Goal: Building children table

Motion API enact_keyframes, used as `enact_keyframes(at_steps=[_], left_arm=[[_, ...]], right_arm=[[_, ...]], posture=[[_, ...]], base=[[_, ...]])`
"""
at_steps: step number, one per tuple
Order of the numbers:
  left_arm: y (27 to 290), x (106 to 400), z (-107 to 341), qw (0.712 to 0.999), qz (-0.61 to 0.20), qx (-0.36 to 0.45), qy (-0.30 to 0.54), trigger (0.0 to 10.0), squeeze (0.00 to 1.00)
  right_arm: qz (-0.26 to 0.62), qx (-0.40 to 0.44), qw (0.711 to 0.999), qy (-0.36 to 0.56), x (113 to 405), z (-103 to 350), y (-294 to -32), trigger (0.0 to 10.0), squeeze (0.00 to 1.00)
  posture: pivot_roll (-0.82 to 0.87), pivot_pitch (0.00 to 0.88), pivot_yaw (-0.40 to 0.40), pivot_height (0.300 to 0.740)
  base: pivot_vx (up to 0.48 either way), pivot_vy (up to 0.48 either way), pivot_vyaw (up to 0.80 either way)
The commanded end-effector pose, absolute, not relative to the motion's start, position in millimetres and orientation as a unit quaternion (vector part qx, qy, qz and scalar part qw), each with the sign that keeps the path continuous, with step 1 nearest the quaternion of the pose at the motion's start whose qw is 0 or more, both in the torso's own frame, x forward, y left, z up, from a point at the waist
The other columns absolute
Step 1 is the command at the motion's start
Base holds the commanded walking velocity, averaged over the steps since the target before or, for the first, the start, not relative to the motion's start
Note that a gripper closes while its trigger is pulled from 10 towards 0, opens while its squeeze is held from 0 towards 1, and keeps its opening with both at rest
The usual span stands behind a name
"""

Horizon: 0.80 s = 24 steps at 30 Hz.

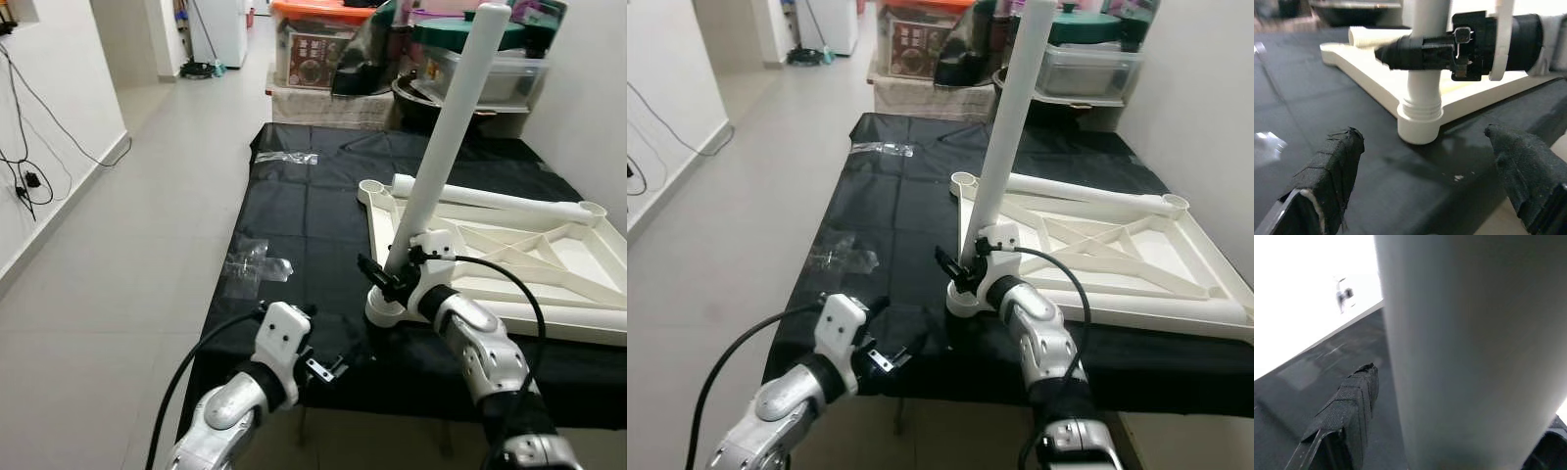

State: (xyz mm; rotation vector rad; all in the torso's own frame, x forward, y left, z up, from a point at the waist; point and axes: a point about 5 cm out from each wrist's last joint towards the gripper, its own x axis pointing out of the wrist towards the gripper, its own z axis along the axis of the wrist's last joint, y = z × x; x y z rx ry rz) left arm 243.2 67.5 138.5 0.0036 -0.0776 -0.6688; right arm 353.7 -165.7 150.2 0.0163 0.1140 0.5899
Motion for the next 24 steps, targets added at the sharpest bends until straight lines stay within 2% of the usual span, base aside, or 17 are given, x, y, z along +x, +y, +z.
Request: enact_keyframes(at_steps=[1, 5, 13, 14, 15, 16, 17, 18, 19, 20, 22, 23, 24], left_arm=[[70, 241, 143, 0.945, -0.322, 0.021, -0.058, 10.0, 0.0], [75, 241, 144, 0.95, -0.299, 0.045, -0.073, 10.0, 0.0], [75, 243, 143, 0.954, -0.285, 0.05, -0.077, 10.0, 0.0], [75, 244, 143, 0.955, -0.282, 0.05, -0.077, 10.0, 0.0], [75, 244, 143, 0.955, -0.282, 0.05, -0.077, 10.0, 0.0], [73, 244, 142, 0.955, -0.283, 0.048, -0.075, 10.0, 0.0], [73, 244, 142, 0.955, -0.283, 0.048, -0.075, 10.0, 0.0], [73, 244, 142, 0.955, -0.284, 0.047, -0.074, 10.0, 0.0], [73, 244, 142, 0.955, -0.284, 0.047, -0.074, 10.0, 0.0], [72, 244, 141, 0.954, -0.286, 0.046, -0.072, 10.0, 0.0], [72, 244, 141, 0.954, -0.286, 0.046, -0.072, 10.0, 0.0], [72, 246, 140, 0.954, -0.288, 0.045, -0.07, 10.0, 0.0], [72, 246, 140, 0.954, -0.288, 0.045, -0.07, 10.0, 0.0]], right_arm=[[0.363, 0.009, 0.929, 0.068, 356, 152, -148, 10.0, 0.0], [0.434, 0.006, 0.898, 0.075, 358, 159, -142, 10.0, 0.0], [0.45, 0.001, 0.89, 0.075, 358, 159, -140, 10.0, 0.0], [0.423, 0.0, 0.903, 0.073, 360, 157, -141, 0.0, 0.0], [0.423, 0.0, 0.903, 0.073, 360, 157, -141, 0.0, 0.0], [0.314, 0.014, 0.947, 0.064, 363, 150, -148, 0.0, 0.0], [0.314, 0.014, 0.947, 0.064, 363, 150, -148, 0.0, 0.0], [0.233, 0.027, 0.97, 0.062, 365, 145, -156, 0.0, 0.0], [0.233, 0.027, 0.97, 0.062, 365, 145, -156, 0.0, 0.0], [0.112, 0.039, 0.991, 0.054, 362, 140, -170, 0.0, 0.0], [0.112, 0.039, 0.991, 0.054, 362, 140, -170, 0.0, 0.0], [-0.043, 0.048, 0.997, 0.047, 351, 135, -186, 0.0, 0.0], [-0.043, 0.048, 0.997, 0.047, 351, 135, -186, 0.0, 0.0]], posture=[[0.19, 0.0, -0.123, 0.74], [0.19, 0.0, -0.123, 0.74], [0.19, 0.0, -0.128, 0.74], [0.19, 0.0, -0.124, 0.74], [0.19, 0.0, -0.124, 0.74], [0.19, 0.0, -0.122, 0.74], [0.19, 0.0, -0.122, 0.74], [0.19, 0.0, -0.122, 0.74], [0.19, 0.0, -0.122, 0.74], [0.17, 0.0, -0.104, 0.74], [0.17, 0.0, -0.104, 0.74], [0.15, 0.0, -0.095, 0.74], [0.15, 0.0, -0.095, 0.74]], base=[[0.0, 0.0, 0.0], [0.0, 0.0, 0.0], [0.0, 0.0, 0.0], [0.0, 0.0, 0.0], [0.0, 0.0, 0.0], [0.0, 0.0, 0.0], [0.0, 0.0, 0.0], [0.0, 0.0, 0.0], [0.0, 0.0, 0.0], [0.0, 0.0, 0.0], [0.0, 0.0, 0.0], [0.0, 0.0, 0.0], [0.0, 0.0, 0.0]])
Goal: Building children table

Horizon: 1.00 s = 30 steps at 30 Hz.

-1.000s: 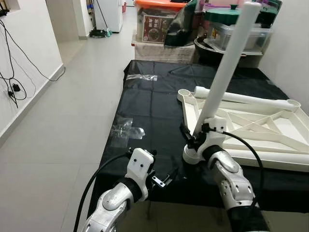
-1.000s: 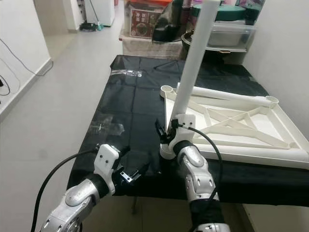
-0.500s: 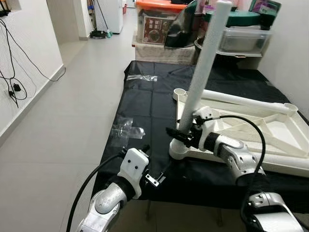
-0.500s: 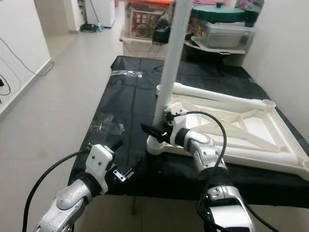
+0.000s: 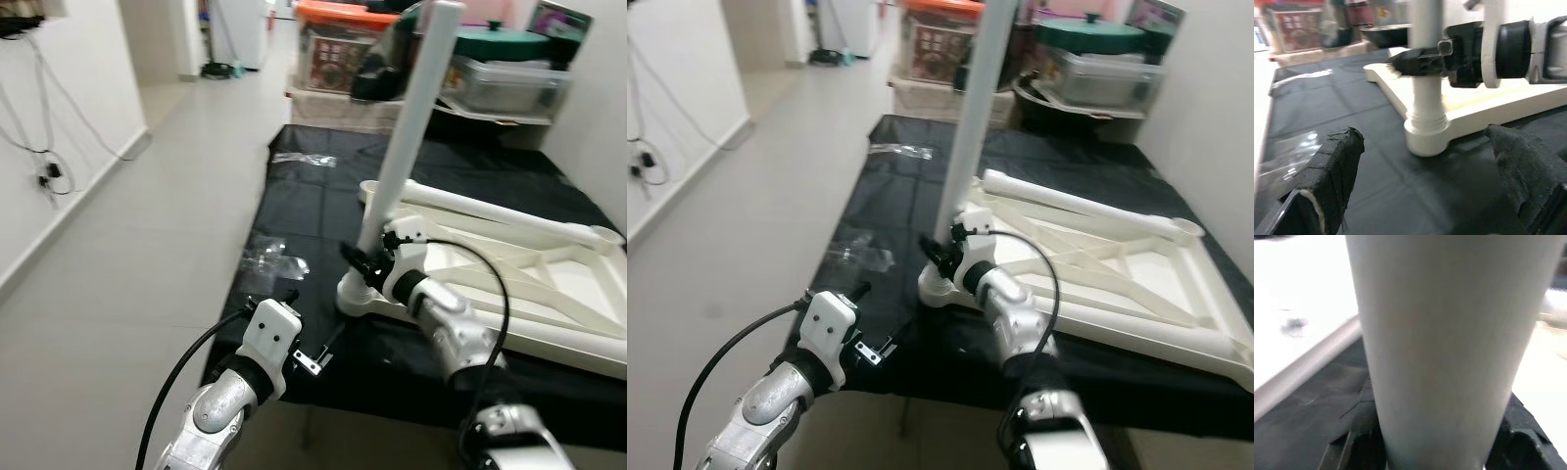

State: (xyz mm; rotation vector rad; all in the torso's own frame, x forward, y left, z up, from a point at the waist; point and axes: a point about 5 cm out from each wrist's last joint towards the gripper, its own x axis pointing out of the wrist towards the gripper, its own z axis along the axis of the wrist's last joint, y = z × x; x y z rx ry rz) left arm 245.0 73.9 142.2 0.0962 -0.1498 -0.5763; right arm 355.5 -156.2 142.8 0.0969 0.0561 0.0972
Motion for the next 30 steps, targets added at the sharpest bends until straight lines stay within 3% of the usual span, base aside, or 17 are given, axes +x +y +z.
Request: enact_keyframes(at_steps=[1, 2, 3, 4, 6, 11, 12, 13, 16, 17, 21, 22, 24, 27, 30], left_arm=[[72, 246, 140, 0.954, -0.288, 0.045, -0.07, 10.0, 0.0], [71, 247, 138, 0.954, -0.29, 0.042, -0.066, 10.0, 0.0], [71, 247, 138, 0.954, -0.29, 0.042, -0.066, 10.0, 0.0], [69, 249, 137, 0.953, -0.293, 0.041, -0.063, 10.0, 0.0], [67, 249, 136, 0.952, -0.296, 0.041, -0.062, 10.0, 0.0], [65, 250, 135, 0.952, -0.297, 0.042, -0.06, 10.0, 0.0], [65, 250, 135, 0.952, -0.297, 0.042, -0.06, 10.0, 0.0], [64, 250, 134, 0.952, -0.298, 0.043, -0.06, 10.0, 0.0], [63, 250, 133, 0.951, -0.302, 0.043, -0.059, 10.0, 0.0], [63, 250, 133, 0.949, -0.306, 0.043, -0.057, 10.0, 0.0], [63, 251, 132, 0.948, -0.31, 0.043, -0.057, 10.0, 0.0], [63, 251, 132, 0.948, -0.311, 0.042, -0.056, 10.0, 0.0], [62, 252, 132, 0.947, -0.313, 0.041, -0.056, 10.0, 0.0], [62, 252, 132, 0.947, -0.315, 0.041, -0.056, 10.0, 0.0], [60, 253, 130, 0.946, -0.319, 0.037, -0.05, 10.0, 0.0]], right_arm=[[-0.043, 0.048, 0.997, 0.047, 351, 135, -186, 0.0, 0.0], [-0.175, 0.071, 0.981, 0.043, 333, 133, -194, 0.0, 0.0], [-0.175, 0.071, 0.981, 0.043, 333, 133, -194, 0.0, 0.0], [-0.265, 0.094, 0.959, 0.045, 318, 131, -193, 0.0, 0.0], [-0.302, 0.11, 0.946, 0.044, 310, 131, -186, 0.0, 0.0], [-0.296, 0.127, 0.946, 0.041, 311, 131, -166, 0.0, 0.0], [-0.285, 0.129, 0.949, 0.038, 314, 132, -160, 3.8, 0.0], [-0.257, 0.139, 0.956, 0.029, 319, 133, -152, 10.0, 0.0], [-0.192, 0.148, 0.97, 0.0, 325, 141, -140, 10.0, 0.0], [-0.15, 0.149, 0.977, -0.016, 327, 144, -137, 10.0, 1.0], [-0.107, 0.123, 0.986, -0.034, 329, 148, -142, 10.0, 1.0], [-0.059, 0.104, 0.992, -0.04, 332, 149, -148, 10.0, 0.0], [0.029, 0.088, 0.995, -0.022, 335, 146, -153, 10.0, 0.0], [0.09, 0.092, 0.992, 0.003, 336, 141, -152, 10.0, 0.0], [0.255, 0.034, 0.966, 0.042, 333, 141, -159, 10.0, 0.0]], posture=[[0.15, 0.0, -0.095, 0.74], [0.15, 0.0, -0.091, 0.74], [0.15, 0.0, -0.091, 0.74], [0.15, 0.0, -0.092, 0.74], [0.15, 0.0, -0.095, 0.74], [0.16, 0.0, -0.099, 0.74], [0.16, 0.0, -0.097, 0.74], [0.15, 0.0, -0.098, 0.74], [0.15, 0.0, -0.095, 0.74], [0.15, 0.0, -0.093, 0.74], [0.15, 0.0, -0.091, 0.74], [0.15, 0.0, -0.092, 0.74], [0.15, 0.0, -0.091, 0.74], [0.15, 0.0, -0.091, 0.74], [0.15, 0.0, -0.083, 0.74]], base=[[0.0, 0.0, 0.0], [0.0, 0.0, 0.0], [0.0, 0.0, 0.0], [0.0, 0.0, 0.0], [0.0, 0.0, 0.0], [0.0, 0.0, 0.0], [0.0, 0.0, 0.0], [0.0, 0.0, 0.0], [0.0, 0.0, 0.0], [0.0, 0.0, 0.0], [0.0, 0.0, 0.0], [0.0, 0.0, 0.0], [0.0, 0.0, 0.0], [0.0, 0.0, 0.0], [0.0, 0.0, 0.0]])
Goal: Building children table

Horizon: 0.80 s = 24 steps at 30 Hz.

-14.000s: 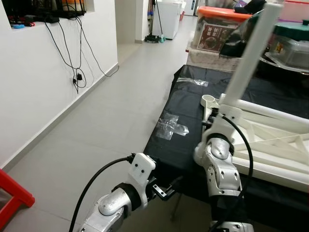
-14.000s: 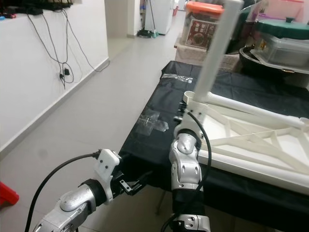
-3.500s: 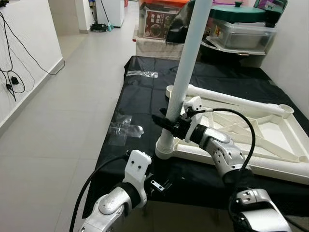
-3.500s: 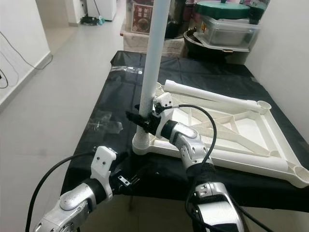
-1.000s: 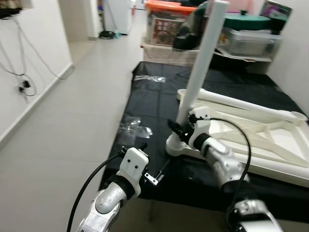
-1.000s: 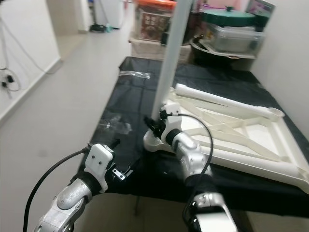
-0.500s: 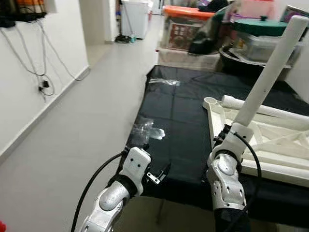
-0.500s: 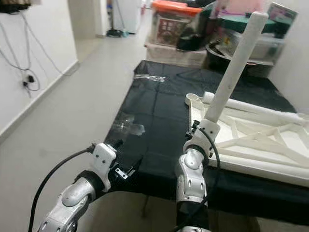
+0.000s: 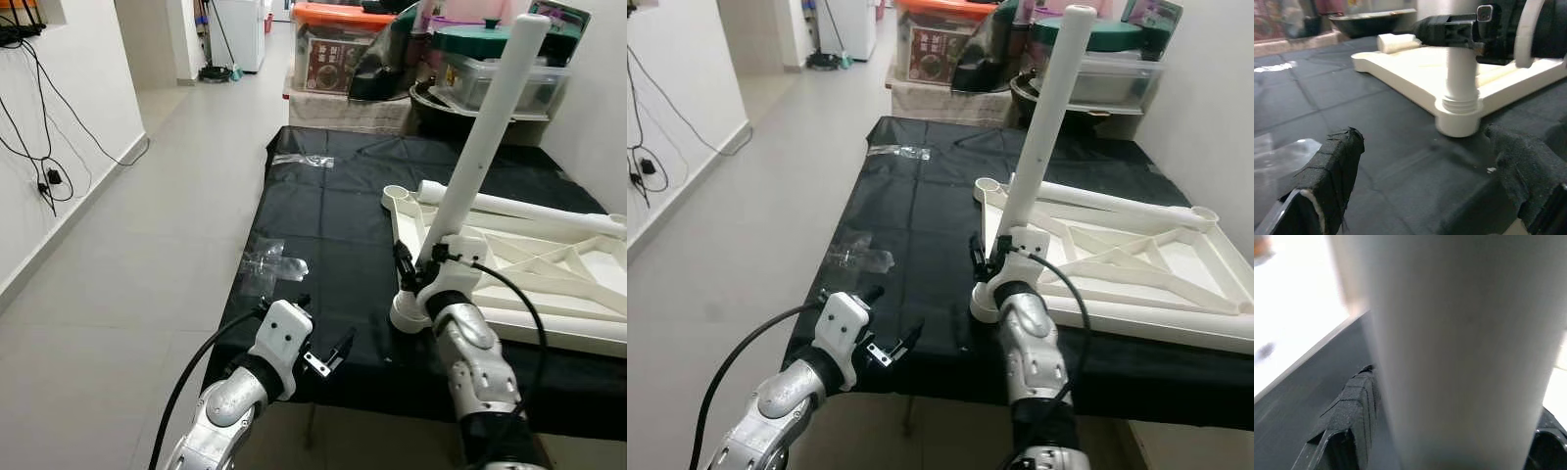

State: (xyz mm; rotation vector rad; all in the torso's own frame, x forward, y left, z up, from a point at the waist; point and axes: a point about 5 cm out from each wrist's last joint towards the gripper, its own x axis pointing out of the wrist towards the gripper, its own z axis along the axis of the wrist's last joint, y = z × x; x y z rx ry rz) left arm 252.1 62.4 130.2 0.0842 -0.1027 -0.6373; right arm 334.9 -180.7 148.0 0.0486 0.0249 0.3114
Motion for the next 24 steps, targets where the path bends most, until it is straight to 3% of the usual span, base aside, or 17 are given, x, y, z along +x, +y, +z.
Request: enact_keyframes(at_steps=[1, 5, 7, 15, 16, 18, 20, 21, 23, 24], left_arm=[[60, 253, 129, 0.946, -0.319, 0.034, -0.048, 10.0, 0.0], [59, 253, 128, 0.945, -0.322, 0.033, -0.046, 10.0, 0.0], [58, 251, 127, 0.942, -0.33, 0.038, -0.046, 10.0, 0.0], [59, 250, 124, 0.941, -0.334, 0.04, -0.044, 10.0, 0.0], [59, 250, 123, 0.94, -0.335, 0.04, -0.044, 10.0, 0.0], [59, 251, 123, 0.94, -0.336, 0.04, -0.043, 10.0, 0.0], [59, 251, 122, 0.94, -0.337, 0.039, -0.042, 10.0, 0.0], [59, 251, 122, 0.94, -0.337, 0.039, -0.042, 10.0, 0.0], [59, 251, 121, 0.94, -0.337, 0.038, -0.041, 10.0, 0.0], [59, 251, 121, 0.94, -0.337, 0.038, -0.041, 10.0, 0.0]], right_arm=[[0.289, 0.027, 0.956, 0.053, 333, 141, -160, 10.0, 0.0], [0.362, 0.004, 0.93, 0.066, 331, 143, -160, 10.0, 0.0], [0.447, 0.013, 0.892, 0.063, 334, 153, -152, 10.0, 0.0], [0.503, 0.002, 0.862, 0.056, 341, 162, -137, 10.0, 0.0], [0.512, -0.013, 0.857, 0.061, 340, 158, -133, 0.0, 0.0], [0.521, -0.03, 0.85, 0.068, 337, 154, -130, 0.0, 0.0], [0.448, -0.035, 0.892, 0.05, 345, 152, -130, 0.0, 0.0], [0.448, -0.035, 0.892, 0.05, 345, 152, -130, 0.0, 0.0], [0.337, -0.005, 0.941, 0.042, 355, 152, -136, 0.0, 0.0], [0.337, -0.005, 0.941, 0.042, 355, 152, -136, 0.0, 0.0]], posture=[[0.15, 0.0, -0.083, 0.74], [0.16, 0.0, -0.087, 0.74], [0.17, 0.0, -0.09, 0.74], [0.18, 0.0, -0.095, 0.74], [0.18, 0.0, -0.094, 0.74], [0.18, 0.0, -0.094, 0.74], [0.18, 0.0, -0.097, 0.74], [0.18, 0.0, -0.097, 0.74], [0.18, 0.0, -0.097, 0.74], [0.18, 0.0, -0.097, 0.74]], base=[[0.0, 0.0, 0.0], [0.0, 0.0, 0.0], [0.0, 0.0, 0.0], [0.0, 0.0, 0.0], [0.0, 0.0, 0.0], [0.0, 0.0, 0.0], [0.0, 0.0, 0.0], [0.0, 0.0, 0.0], [0.0, 0.0, 0.0], [0.0, 0.0, 0.0]])
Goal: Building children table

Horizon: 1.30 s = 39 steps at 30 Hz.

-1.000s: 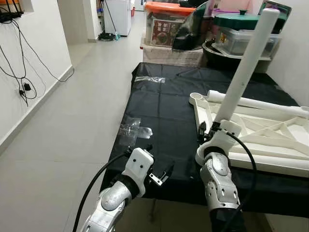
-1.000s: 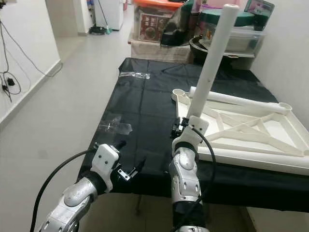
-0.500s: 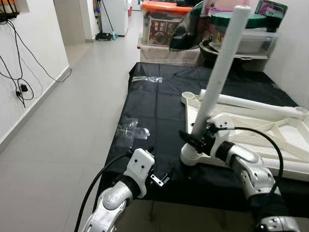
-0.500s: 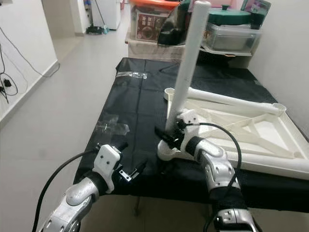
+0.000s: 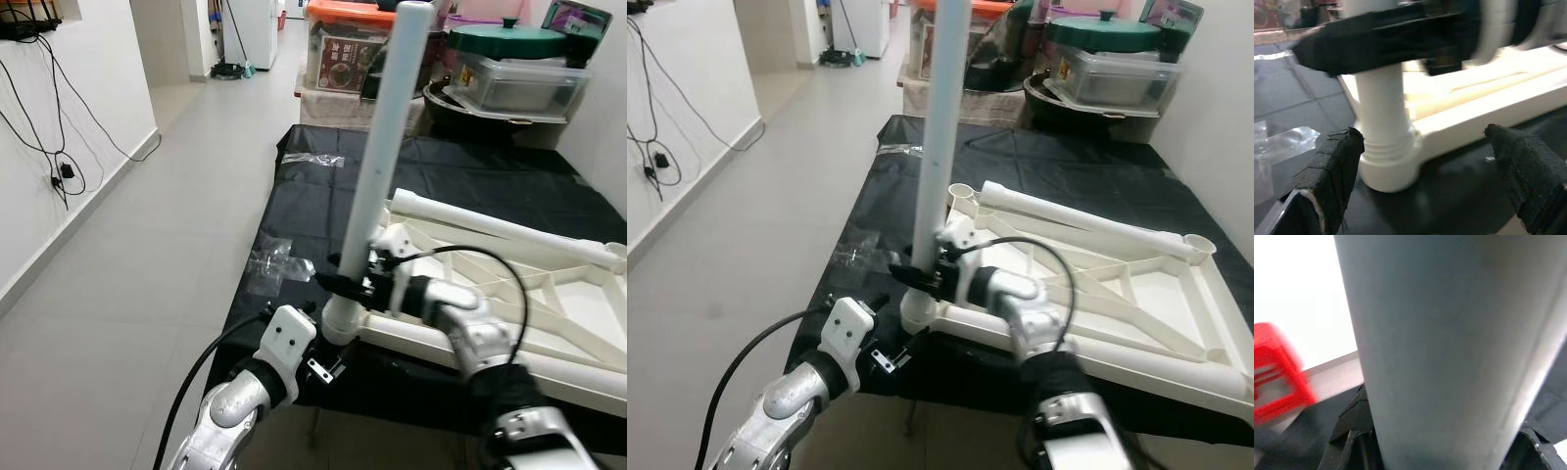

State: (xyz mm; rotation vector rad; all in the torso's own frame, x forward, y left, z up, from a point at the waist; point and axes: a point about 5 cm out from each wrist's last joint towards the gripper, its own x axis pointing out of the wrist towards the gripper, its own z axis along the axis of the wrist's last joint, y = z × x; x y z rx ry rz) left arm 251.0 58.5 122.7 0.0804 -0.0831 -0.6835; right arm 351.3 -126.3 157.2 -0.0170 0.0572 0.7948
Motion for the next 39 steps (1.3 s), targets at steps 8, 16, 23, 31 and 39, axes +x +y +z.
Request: enact_keyframes(at_steps=[8, 16, 23, 31, 39], left_arm=[[56, 252, 121, 0.939, -0.34, 0.035, -0.042, 10.0, 0.0], [55, 254, 121, 0.939, -0.34, 0.036, -0.043, 10.0, 0.0], [55, 257, 122, 0.939, -0.34, 0.038, -0.044, 10.0, 0.0], [55, 259, 122, 0.938, -0.342, 0.037, -0.044, 10.0, 0.0], [53, 260, 122, 0.937, -0.343, 0.038, -0.048, 10.0, 0.0]], right_arm=[[-0.19, 0.074, 0.979, 0.011, 340, 152, -192, 0.0, 0.0], [-0.261, 0.103, 0.96, 0.005, 326, 148, -173, 0.0, 0.0], [-0.148, 0.098, 0.984, -0.002, 335, 141, -137, 10.0, 1.0], [0.069, 0.094, 0.992, -0.047, 341, 156, -157, 10.0, 0.0], [0.311, 0.053, 0.949, 0.013, 339, 162, -160, 10.0, 0.0]], posture=[[0.14, 0.0, -0.085, 0.74], [0.15, 0.0, -0.093, 0.74], [0.15, 0.0, -0.091, 0.74], [0.14, 0.0, -0.095, 0.74], [0.15, 0.0, -0.097, 0.74]], base=[[0.0, 0.0, 0.0], [0.0, 0.0, 0.0], [0.0, 0.0, 0.0], [0.0, 0.0, 0.0], [0.0, 0.0, 0.0]])
